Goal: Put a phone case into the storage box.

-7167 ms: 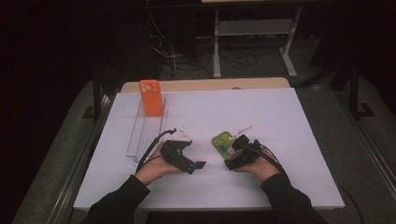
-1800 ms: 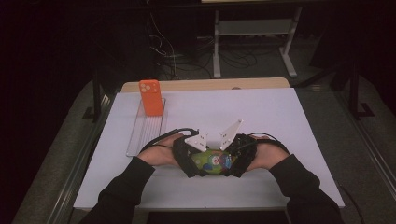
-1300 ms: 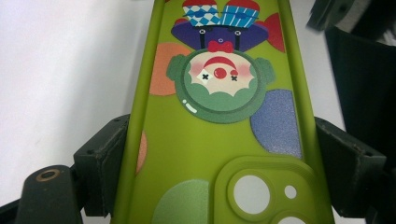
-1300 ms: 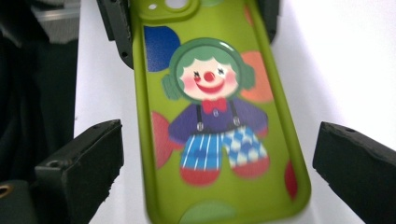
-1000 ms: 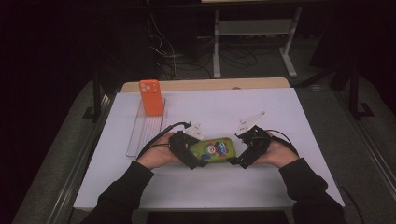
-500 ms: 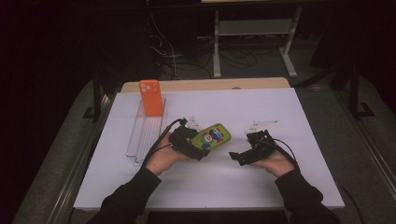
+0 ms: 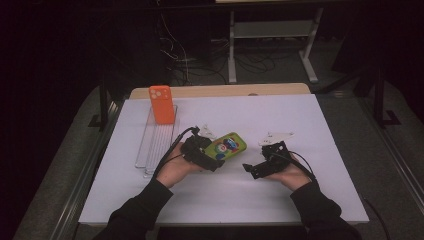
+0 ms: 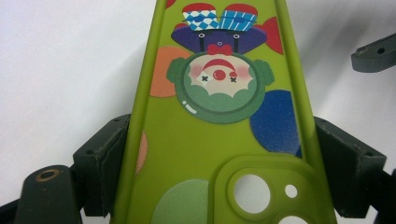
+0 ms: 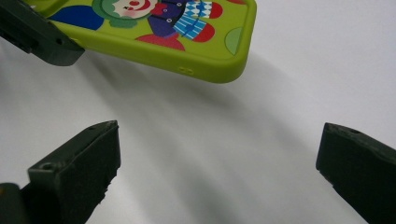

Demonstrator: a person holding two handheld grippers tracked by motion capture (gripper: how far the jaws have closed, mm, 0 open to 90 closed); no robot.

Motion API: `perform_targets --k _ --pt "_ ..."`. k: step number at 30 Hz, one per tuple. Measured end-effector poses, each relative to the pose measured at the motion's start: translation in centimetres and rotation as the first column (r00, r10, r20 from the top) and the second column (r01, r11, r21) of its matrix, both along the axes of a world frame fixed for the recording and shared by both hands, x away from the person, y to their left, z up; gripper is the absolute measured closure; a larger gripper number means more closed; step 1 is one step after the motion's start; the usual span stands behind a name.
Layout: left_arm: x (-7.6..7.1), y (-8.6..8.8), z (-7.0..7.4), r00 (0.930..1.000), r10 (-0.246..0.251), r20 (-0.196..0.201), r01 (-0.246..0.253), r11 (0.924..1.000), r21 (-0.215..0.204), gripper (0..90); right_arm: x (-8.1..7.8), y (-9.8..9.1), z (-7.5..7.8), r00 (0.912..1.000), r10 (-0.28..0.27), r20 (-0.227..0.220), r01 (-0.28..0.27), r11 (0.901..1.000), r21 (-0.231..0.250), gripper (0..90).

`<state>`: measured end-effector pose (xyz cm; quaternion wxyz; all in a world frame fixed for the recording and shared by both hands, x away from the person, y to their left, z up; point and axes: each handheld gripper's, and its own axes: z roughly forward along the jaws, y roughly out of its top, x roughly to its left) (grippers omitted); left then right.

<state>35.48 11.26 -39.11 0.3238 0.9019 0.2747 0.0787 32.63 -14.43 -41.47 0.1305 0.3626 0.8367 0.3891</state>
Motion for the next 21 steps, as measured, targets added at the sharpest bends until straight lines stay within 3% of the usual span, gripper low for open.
perform_targets --k 10,17,18,21 --pt "0.1 0.2 0.0 1.0000 -0.002 -0.008 0.002 1.0000 -0.009 15.4 -0.2 0.0 0.2 0.9949 0.003 0.101 0.004 0.9976 -0.069 0.0" --pt "0.1 0.1 0.0 0.9999 -0.010 -0.008 0.010 0.9999 -0.008 15.4 -0.8 0.6 0.1 0.9799 0.032 0.197 0.002 0.9857 -0.168 0.0" --pt "0.1 0.1 0.0 0.9999 -0.009 -0.008 0.009 0.9999 -0.009 15.4 -0.9 0.7 0.1 0.9725 0.052 0.227 -0.005 0.9795 -0.201 0.0" --pt "0.1 0.1 0.0 0.9999 -0.012 -0.008 0.012 0.9999 -0.007 15.4 -1.1 0.9 0.1 0.9611 0.075 0.266 -0.010 0.9708 -0.240 0.0"
